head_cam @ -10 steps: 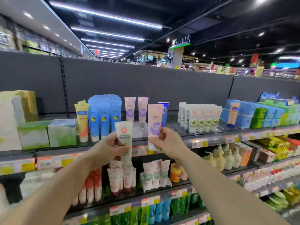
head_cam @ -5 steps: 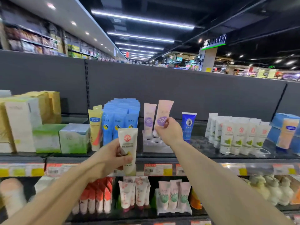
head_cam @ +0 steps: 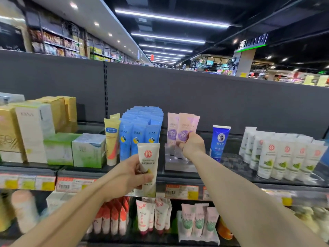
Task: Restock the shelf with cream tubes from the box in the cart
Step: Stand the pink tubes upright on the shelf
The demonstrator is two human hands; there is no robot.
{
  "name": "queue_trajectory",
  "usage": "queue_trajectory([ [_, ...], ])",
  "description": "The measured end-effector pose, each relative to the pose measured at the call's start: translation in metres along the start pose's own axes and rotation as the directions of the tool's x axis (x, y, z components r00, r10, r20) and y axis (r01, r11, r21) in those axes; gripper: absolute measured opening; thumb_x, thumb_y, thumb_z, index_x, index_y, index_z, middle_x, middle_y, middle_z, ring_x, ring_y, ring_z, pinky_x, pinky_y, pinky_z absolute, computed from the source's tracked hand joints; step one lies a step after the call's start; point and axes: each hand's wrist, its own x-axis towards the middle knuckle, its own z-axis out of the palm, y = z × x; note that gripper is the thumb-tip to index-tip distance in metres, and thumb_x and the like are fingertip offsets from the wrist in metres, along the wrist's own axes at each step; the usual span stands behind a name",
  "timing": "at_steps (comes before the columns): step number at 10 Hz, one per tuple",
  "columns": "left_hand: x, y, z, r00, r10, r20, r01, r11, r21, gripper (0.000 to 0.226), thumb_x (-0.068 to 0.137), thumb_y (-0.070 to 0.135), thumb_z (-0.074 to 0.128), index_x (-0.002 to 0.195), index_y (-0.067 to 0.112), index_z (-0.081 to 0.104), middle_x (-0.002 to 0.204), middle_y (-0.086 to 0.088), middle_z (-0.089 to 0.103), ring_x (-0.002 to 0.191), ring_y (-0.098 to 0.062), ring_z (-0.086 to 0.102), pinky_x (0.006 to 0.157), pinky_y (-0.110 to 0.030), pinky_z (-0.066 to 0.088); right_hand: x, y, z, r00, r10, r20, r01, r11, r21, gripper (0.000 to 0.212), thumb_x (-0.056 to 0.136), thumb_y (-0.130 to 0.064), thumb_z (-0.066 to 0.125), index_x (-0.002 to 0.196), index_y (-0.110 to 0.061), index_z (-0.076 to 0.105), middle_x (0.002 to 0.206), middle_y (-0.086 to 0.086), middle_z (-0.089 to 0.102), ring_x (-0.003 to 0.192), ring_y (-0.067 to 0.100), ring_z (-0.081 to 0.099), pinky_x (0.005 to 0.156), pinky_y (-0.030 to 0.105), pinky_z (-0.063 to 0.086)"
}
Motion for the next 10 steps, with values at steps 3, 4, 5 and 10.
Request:
queue_trajectory([
  [3,-0.0004,0.0035,-0.0009,0.999,-0.013,0.037,0.013,1.000,-0.006,0.033,0.087,0.006,0.069,0.112,0.024,0.057,0.104,-0.004,0.072,0.096,-0.019,0.069,0.083,-0.040,0.058,0.0025,-0.0003,0.0054,0.997,-0.070,-0.038,0.069,0.997,-0.019,0.041,0.097,-0.027,0.057,0.130,-0.020,0.035,0.117,-0.002,0.051,0.078,0.007,0.049,0.052,0.012,0.030],
  [4,0.0024,0.0030,-0.0013,0.999,-0.028,0.033,0.028,1.000,0.003,0.035,0.086,0.009,0.070,0.113,0.026,0.057,0.107,-0.002,0.071,0.099,-0.017,0.069,0.086,-0.042,0.058,0.0043,0.0025,0.0067,0.994,-0.093,-0.060,0.091,0.995,-0.036,0.043,0.095,-0.025,0.059,0.131,-0.018,0.035,0.117,0.001,0.053,0.086,0.011,0.054,0.056,0.014,0.035],
  [5,0.0048,0.0027,-0.0006,0.999,-0.035,0.023,0.035,0.999,0.001,0.035,0.085,0.011,0.071,0.112,0.029,0.056,0.108,0.000,0.071,0.100,-0.017,0.069,0.086,-0.045,0.058,0.0059,0.0059,0.0079,0.994,-0.086,-0.066,0.085,0.996,-0.019,0.036,0.097,-0.027,0.056,0.127,-0.020,0.038,0.119,0.000,0.055,0.081,0.010,0.054,0.052,0.013,0.040],
  [10,0.0012,0.0019,0.0011,0.999,-0.034,0.019,0.034,0.999,0.004,0.035,0.086,0.010,0.070,0.111,0.030,0.055,0.110,0.001,0.070,0.101,-0.017,0.068,0.085,-0.042,0.058,0.0034,0.0002,0.0066,0.999,-0.004,-0.041,-0.004,0.980,-0.200,0.044,0.094,-0.019,0.057,0.132,-0.006,0.040,0.117,0.015,0.059,0.104,0.030,0.060,0.072,0.029,0.038],
])
